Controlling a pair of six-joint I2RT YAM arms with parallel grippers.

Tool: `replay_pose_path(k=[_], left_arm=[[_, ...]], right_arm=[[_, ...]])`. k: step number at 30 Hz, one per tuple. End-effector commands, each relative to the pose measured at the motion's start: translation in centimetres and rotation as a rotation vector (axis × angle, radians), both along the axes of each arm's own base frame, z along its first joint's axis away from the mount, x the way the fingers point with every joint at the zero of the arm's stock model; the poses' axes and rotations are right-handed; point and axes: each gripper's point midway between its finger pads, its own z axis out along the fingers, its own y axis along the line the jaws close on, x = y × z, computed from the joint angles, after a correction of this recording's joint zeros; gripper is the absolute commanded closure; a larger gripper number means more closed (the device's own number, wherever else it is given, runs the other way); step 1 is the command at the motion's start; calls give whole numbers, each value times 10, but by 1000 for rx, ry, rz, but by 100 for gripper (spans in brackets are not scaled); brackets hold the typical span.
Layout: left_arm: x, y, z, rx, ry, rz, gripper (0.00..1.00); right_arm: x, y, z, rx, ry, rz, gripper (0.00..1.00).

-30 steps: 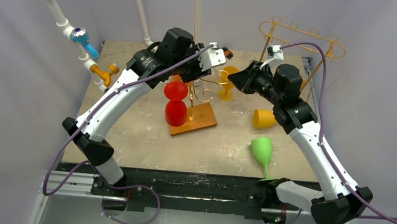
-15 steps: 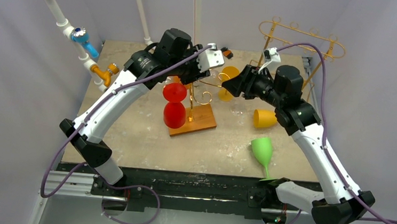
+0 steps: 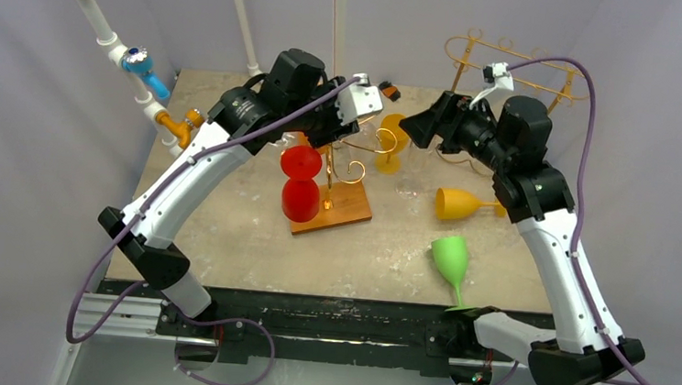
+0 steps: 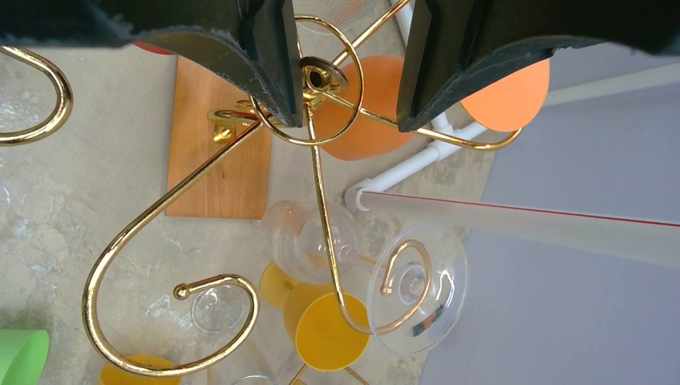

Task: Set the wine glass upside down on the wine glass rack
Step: Adjust the wine rack at the center of the board, then pick up the wine glass at the center of the board.

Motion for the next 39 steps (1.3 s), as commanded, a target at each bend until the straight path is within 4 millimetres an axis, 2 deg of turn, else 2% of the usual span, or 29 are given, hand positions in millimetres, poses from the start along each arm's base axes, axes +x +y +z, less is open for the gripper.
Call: replay_pose_path(k=[1,6,11,18,23,27,31,39], left_arm=[[-5,20,36,-79,-52,83,49],[-7,19,36,-92,-44,80,49],[-8,18,41,-106,-53,79,49],[-11,15,69,-181,-85,71,43],[-16,10,88,-255,-96,56,31],[-17,10,101,-290,-116,61,27],[-18,12,112,-318,-139,71,22],[-17,16,117,-327,-149,94,22]], right_arm=[[20,-20,10,-42,-34,-86,15],[40,-35,-2,-64,-10,-141,16],[56,-49,-24,-113,26,-198,17],[80,-70,-70,-239,107,-293,19],[92,-75,-92,-290,151,-311,22],[95,-77,-103,-325,183,-315,27],[94,-84,-124,-389,237,-320,30],[87,-90,-149,-442,304,-318,36]])
